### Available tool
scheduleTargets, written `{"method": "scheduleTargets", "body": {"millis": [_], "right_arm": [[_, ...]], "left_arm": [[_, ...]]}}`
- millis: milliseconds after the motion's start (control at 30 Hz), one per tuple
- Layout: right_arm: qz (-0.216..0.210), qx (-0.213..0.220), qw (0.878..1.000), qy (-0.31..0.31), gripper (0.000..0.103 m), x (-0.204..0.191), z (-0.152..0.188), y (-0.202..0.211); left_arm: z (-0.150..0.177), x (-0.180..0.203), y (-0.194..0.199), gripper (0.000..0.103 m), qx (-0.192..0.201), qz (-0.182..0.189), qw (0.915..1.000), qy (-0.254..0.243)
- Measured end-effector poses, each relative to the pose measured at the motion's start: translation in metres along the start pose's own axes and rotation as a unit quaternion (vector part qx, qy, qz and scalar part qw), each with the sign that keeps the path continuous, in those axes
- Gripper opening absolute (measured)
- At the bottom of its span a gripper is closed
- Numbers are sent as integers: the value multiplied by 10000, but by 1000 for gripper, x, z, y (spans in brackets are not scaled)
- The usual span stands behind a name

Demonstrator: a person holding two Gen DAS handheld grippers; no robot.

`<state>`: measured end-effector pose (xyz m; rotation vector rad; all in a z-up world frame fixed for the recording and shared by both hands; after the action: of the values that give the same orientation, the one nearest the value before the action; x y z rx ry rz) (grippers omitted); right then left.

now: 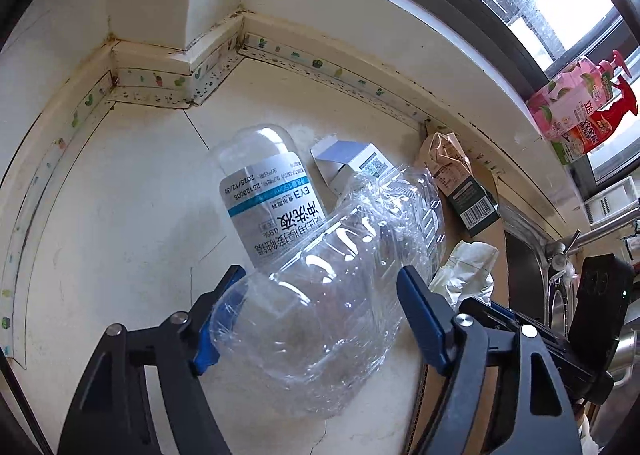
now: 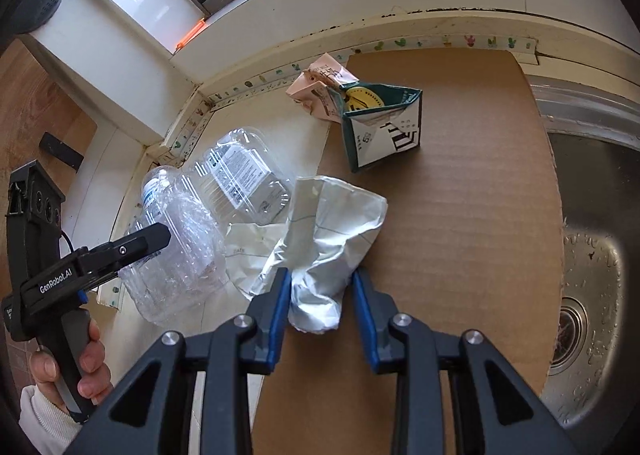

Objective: Collect trash
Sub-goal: 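Grasp the clear plastic tray with the left gripper while the right grasps the white paper bag, then carry the plastic tray and paper bag down over the bin with both grippers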

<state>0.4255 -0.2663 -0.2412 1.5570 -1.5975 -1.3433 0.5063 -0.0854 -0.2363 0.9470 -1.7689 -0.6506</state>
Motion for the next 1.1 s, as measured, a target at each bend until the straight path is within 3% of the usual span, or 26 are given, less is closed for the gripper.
{"method": "scheduleTargets", "body": {"millis": [200, 300, 367, 433, 567, 833, 1100], "right_arm": [[-12, -32, 9996, 268, 31, -15, 5, -4], [18, -14, 9991, 424, 31, -23, 9, -4], [-120, -115, 9989, 428, 30, -27, 12, -4], [-220, -175, 9985, 472, 30, -32, 17, -3], [-408, -99, 9976, 552, 30, -46, 27, 11], [-640, -52, 9953, 722, 30, -64, 54, 42], [-649, 86, 9937, 914, 30, -72, 107, 89]], "left_arm": [[10, 8, 14, 58, 137, 129, 9998, 13], [16, 17, 18, 44, 142, 160, 9997, -147], [19, 26, 21, 23, 175, 186, 9991, -336], [22, 35, 26, 15, 194, 123, 9985, -493], [31, 50, 38, 15, 243, 112, 9965, -794], [64, 64, 88, 15, 404, 227, 9950, -879], [154, 76, 153, 15, 479, 86, 9917, -1189]]}}
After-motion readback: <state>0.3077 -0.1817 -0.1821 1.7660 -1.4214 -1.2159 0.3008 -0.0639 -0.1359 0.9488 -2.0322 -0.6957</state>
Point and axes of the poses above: each gripper's, at about its wrist camera, not at the fingertips, and y roughly against the way its jaws point, x to its right, z to its underside, the point moved 6 cm from there along -y, roughly the way its jaws point, and after that the axes turned 10 degrees about z, right-handed, at the moved point
